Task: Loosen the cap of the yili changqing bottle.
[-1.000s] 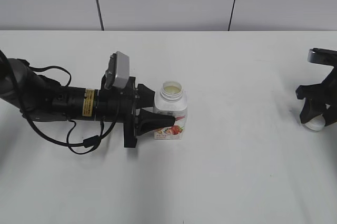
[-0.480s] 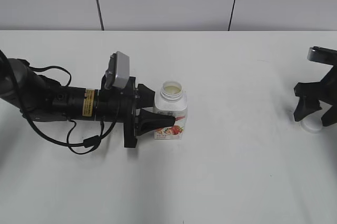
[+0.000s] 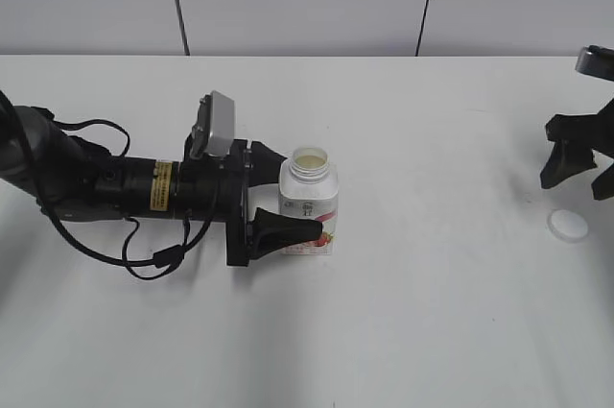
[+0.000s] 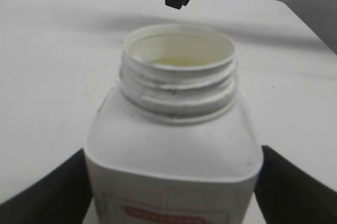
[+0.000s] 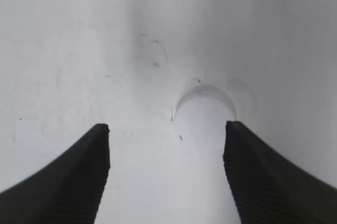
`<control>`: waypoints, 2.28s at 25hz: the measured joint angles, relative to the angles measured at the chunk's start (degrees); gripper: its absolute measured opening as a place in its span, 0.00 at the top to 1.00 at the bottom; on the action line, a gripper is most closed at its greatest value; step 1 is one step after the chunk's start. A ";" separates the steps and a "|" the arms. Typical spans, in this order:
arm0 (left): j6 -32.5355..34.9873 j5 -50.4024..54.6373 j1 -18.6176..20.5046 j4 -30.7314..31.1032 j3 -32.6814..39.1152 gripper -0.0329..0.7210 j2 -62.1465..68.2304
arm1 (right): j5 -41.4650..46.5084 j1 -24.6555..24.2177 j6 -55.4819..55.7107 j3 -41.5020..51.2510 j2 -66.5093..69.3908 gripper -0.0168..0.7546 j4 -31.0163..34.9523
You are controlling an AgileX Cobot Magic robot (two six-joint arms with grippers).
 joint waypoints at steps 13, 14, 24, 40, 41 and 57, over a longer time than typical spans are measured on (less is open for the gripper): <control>-2.86 -0.16 0.17 2.75 0.48 0.17 -8.16 | 1.44 0.00 -0.03 -0.72 -4.20 0.29 0.41; -3.57 -0.16 0.17 3.00 0.48 0.17 -9.19 | 1.58 0.00 -0.03 -0.72 -4.60 0.29 0.47; -20.54 9.97 0.17 5.66 0.52 0.17 -23.35 | 4.15 0.00 0.03 -0.72 -7.63 0.29 1.20; -15.11 92.08 0.17 -28.43 0.54 0.18 -35.83 | 16.64 0.00 -0.02 -6.62 -14.94 0.29 1.62; -9.59 92.76 0.09 -34.82 0.54 0.18 -36.34 | 17.40 0.00 -0.02 -7.01 -15.28 0.29 1.62; 9.35 136.40 4.88 -64.90 -9.15 0.18 -40.07 | 27.06 0.00 1.05 -5.19 -24.47 0.29 -5.56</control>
